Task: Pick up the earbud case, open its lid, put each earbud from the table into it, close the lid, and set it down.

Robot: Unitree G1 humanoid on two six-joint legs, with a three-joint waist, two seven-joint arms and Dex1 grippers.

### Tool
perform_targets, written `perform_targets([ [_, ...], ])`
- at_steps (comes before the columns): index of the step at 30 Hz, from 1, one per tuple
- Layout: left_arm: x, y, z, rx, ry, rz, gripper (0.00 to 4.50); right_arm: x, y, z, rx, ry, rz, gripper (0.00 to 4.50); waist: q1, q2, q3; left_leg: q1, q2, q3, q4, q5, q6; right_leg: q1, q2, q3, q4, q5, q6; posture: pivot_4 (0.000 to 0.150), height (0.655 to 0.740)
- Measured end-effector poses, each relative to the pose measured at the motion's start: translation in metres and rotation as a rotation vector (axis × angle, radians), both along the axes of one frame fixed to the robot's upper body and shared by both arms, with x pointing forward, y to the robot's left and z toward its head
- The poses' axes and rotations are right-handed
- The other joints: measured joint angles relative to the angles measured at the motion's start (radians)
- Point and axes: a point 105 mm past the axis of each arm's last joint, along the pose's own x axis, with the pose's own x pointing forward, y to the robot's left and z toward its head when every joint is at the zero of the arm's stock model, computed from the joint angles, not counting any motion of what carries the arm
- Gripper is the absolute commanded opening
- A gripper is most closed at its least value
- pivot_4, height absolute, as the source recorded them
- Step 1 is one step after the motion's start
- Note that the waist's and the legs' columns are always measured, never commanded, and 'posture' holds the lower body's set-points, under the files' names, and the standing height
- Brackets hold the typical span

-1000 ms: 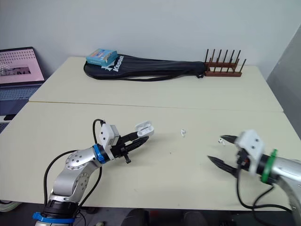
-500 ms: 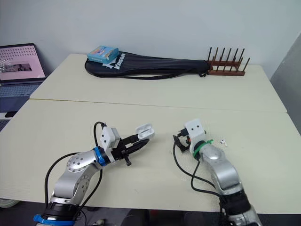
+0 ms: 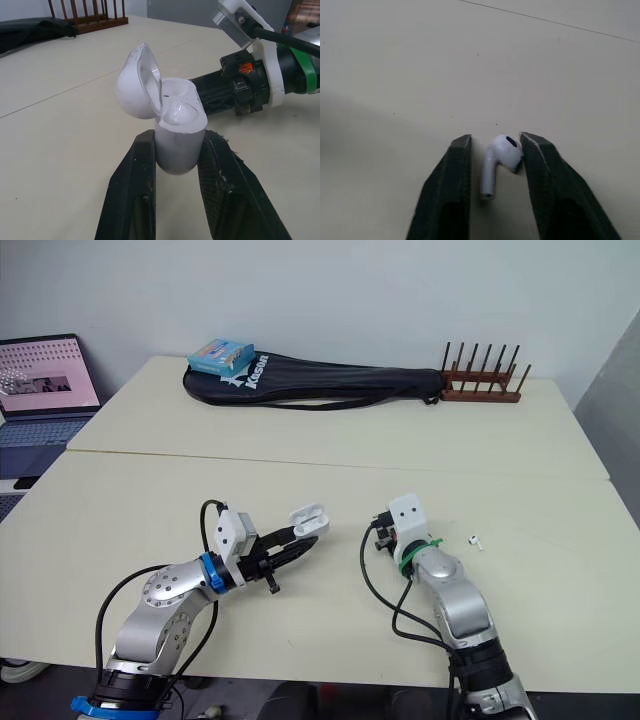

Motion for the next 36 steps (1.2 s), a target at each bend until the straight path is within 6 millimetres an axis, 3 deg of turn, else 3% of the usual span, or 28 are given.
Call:
perform_targets([
  [3, 0.000, -0.001, 0.000, 0.000, 0.001, -0.004, 0.79, -0.008, -0.007, 0.000, -0.011, 0.015, 0.047, 0.44, 0.000, 0.000, 0.000, 0.000, 0.000, 0.000, 0.000, 0.000, 0.000, 0.000, 0.000, 0.000, 0.000, 0.000, 0.000, 0.150, 0.6871],
  [6, -0.003, -0.004, 0.000, 0.003, 0.009, -0.022, 0.79, -0.036, -0.024, -0.002, -0.077, 0.052, 0.210, 0.44, 0.004, 0.000, 0.000, -0.002, -0.001, 0.000, -0.001, 0.000, 0.000, 0.000, 0.000, 0.000, -0.003, 0.000, 0.000, 0.150, 0.6871],
  [12, -0.007, -0.009, -0.001, 0.012, 0.017, -0.056, 0.79, -0.100, -0.087, -0.004, -0.301, 0.132, 0.564, 0.44, -0.001, 0.000, 0.000, -0.001, 0.000, 0.000, -0.001, 0.000, 0.000, 0.001, 0.000, 0.000, -0.006, 0.000, 0.000, 0.150, 0.6871],
  [15, -0.009, -0.013, -0.001, 0.012, 0.015, -0.069, 0.79, -0.118, -0.109, -0.005, -0.316, 0.176, 0.684, 0.44, -0.006, 0.000, 0.000, 0.001, 0.000, 0.001, -0.001, 0.000, 0.000, 0.003, 0.001, 0.000, -0.006, 0.000, 0.000, 0.150, 0.6871],
  [18, -0.010, -0.014, -0.002, 0.013, 0.027, -0.074, 0.79, -0.123, -0.141, -0.003, -0.361, 0.240, 0.717, 0.44, -0.010, 0.000, 0.001, 0.003, 0.000, 0.001, -0.001, 0.000, 0.000, 0.005, 0.001, 0.001, -0.006, 0.000, 0.000, 0.150, 0.6871],
  [21, -0.012, -0.015, -0.004, 0.013, 0.038, -0.078, 0.79, -0.123, -0.158, 0.001, -0.402, 0.244, 0.778, 0.44, -0.009, -0.001, 0.001, 0.008, 0.001, 0.001, -0.001, 0.000, 0.001, 0.011, 0.001, 0.001, -0.007, 0.000, 0.000, 0.150, 0.6871],
  [31, -0.021, -0.016, -0.001, 0.011, 0.052, -0.098, 0.79, -0.120, -0.176, -0.006, -0.464, 0.322, 0.890, 0.44, -0.005, 0.000, 0.001, 0.009, 0.000, 0.001, -0.001, 0.000, 0.000, 0.012, 0.000, 0.001, -0.008, 0.000, 0.000, 0.150, 0.6871],
  [36, -0.024, -0.017, -0.002, 0.012, 0.067, -0.096, 0.79, -0.112, -0.181, -0.005, -0.497, 0.317, 0.888, 2.10, -0.005, 0.000, 0.001, 0.012, 0.000, 0.001, -0.001, 0.000, 0.000, 0.016, 0.000, 0.001, -0.009, 0.000, 0.000, 0.150, 0.6871],
])
